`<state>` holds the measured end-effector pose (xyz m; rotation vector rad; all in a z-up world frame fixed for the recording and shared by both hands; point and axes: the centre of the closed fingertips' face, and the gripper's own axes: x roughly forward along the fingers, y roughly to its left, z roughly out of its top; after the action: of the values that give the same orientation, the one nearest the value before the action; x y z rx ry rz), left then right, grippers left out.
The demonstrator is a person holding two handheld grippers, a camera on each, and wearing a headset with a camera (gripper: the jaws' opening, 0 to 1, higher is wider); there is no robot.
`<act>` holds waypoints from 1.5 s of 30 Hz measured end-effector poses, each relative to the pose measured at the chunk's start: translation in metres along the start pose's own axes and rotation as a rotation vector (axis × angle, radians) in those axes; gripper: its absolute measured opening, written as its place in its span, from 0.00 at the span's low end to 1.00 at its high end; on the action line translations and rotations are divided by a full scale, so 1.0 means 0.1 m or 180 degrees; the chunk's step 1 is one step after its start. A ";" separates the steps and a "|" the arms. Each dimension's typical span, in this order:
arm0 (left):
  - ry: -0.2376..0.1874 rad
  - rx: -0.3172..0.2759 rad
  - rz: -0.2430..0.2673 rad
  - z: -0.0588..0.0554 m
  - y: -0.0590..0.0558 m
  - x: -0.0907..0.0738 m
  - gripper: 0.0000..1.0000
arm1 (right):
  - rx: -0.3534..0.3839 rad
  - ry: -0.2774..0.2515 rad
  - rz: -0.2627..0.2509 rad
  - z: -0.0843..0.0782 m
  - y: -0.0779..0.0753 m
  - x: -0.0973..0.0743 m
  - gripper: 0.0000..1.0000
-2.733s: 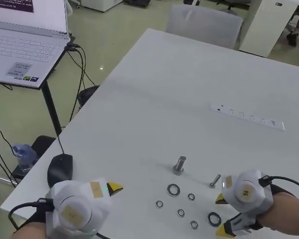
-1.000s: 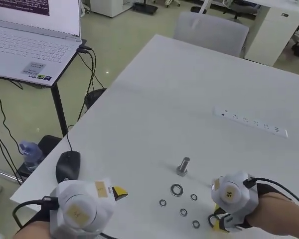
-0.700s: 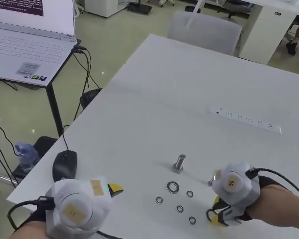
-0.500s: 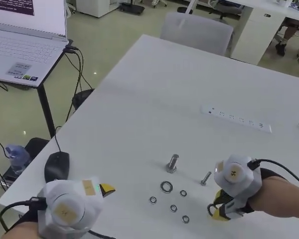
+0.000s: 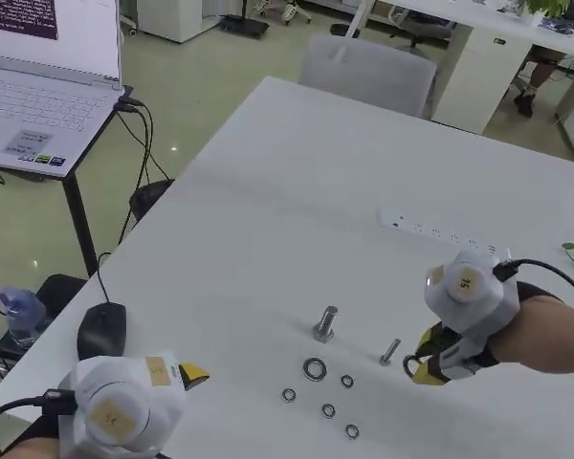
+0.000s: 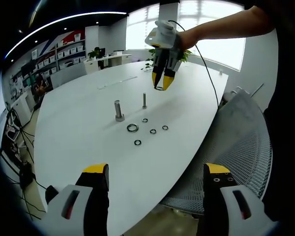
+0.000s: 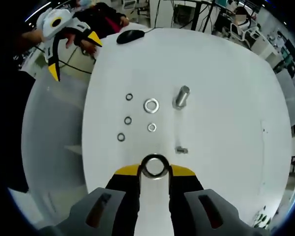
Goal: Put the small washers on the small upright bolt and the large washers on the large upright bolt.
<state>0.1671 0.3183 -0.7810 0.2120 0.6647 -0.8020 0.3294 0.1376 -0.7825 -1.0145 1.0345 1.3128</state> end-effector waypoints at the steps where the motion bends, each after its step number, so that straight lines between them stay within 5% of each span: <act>1: -0.0007 -0.0007 -0.0002 0.00 0.00 0.00 0.78 | -0.0014 -0.0002 -0.0001 0.03 -0.01 -0.01 0.21; 22: -0.0002 -0.0053 -0.0016 -0.02 0.01 0.05 0.77 | -0.0243 0.0014 -0.0012 0.49 -0.28 -0.05 0.21; 45: 0.0002 -0.0089 -0.0040 -0.02 0.00 0.12 0.78 | -0.0364 0.0013 0.0032 0.82 -0.45 0.20 0.21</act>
<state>0.1726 0.3121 -0.7901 0.1828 0.6778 -0.8044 0.3755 0.2212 -0.7825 -1.0993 0.9777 1.3913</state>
